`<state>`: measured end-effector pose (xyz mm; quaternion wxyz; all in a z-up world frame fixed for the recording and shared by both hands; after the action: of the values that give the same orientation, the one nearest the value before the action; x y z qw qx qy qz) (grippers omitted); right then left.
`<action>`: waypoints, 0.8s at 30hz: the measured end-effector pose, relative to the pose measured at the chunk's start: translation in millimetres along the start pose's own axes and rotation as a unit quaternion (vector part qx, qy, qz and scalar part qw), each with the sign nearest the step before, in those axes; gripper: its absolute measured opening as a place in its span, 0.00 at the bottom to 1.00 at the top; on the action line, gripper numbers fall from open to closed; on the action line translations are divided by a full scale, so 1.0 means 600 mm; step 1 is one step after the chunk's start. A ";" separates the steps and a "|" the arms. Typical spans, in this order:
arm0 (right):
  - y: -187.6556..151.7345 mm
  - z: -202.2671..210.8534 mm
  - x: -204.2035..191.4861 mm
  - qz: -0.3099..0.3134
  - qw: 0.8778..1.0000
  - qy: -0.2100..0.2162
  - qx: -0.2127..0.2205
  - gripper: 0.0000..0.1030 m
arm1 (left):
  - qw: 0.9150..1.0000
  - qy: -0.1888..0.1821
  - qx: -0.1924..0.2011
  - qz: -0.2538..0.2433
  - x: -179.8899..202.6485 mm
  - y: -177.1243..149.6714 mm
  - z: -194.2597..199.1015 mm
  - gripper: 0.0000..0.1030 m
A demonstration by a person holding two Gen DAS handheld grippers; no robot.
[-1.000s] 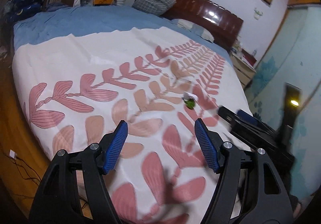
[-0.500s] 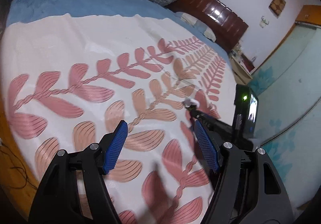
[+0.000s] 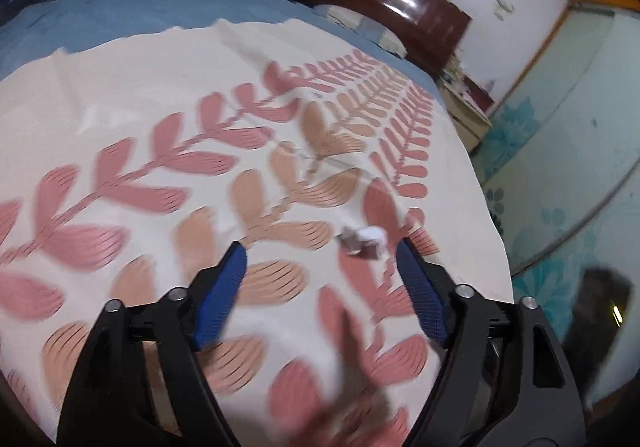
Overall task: Collect trash
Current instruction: 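Grasp the small green item with the right gripper, then grasp the crumpled white paper with the left gripper while the right holds the green item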
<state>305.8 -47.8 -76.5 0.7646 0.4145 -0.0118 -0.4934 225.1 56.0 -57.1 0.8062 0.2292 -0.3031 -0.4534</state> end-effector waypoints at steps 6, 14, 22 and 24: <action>-0.046 0.039 0.052 -0.035 0.999 0.004 0.006 0.10 | 0.999 0.004 -0.031 -0.031 0.059 0.006 -0.079 0.76; -0.056 0.035 0.059 -0.035 0.999 0.007 0.005 0.10 | 0.995 0.041 -0.090 -0.028 0.066 -0.008 -0.149 0.74; -0.054 0.031 0.061 -0.039 0.999 0.011 0.003 0.10 | 0.995 0.066 -0.075 -0.033 0.061 -0.012 -0.140 0.17; -0.053 0.031 0.061 -0.039 0.999 0.011 0.003 0.10 | 0.997 0.047 -0.060 -0.027 0.059 -0.010 -0.126 0.11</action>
<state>293.2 -92.6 -99.3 0.7437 0.4221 0.0108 -0.5183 288.9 29.6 -104.8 0.8193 0.2098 -0.2309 -0.4811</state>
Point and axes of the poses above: each gripper's, at about its wrist camera, not at the fingertips, and z roughly against the way its jaws point, x to its right, y to its top, the point moved 5 cm from there along -z, roughly the way its jaws point, and after that the axes turned 10 degrees about y, right-handed, at the moved point
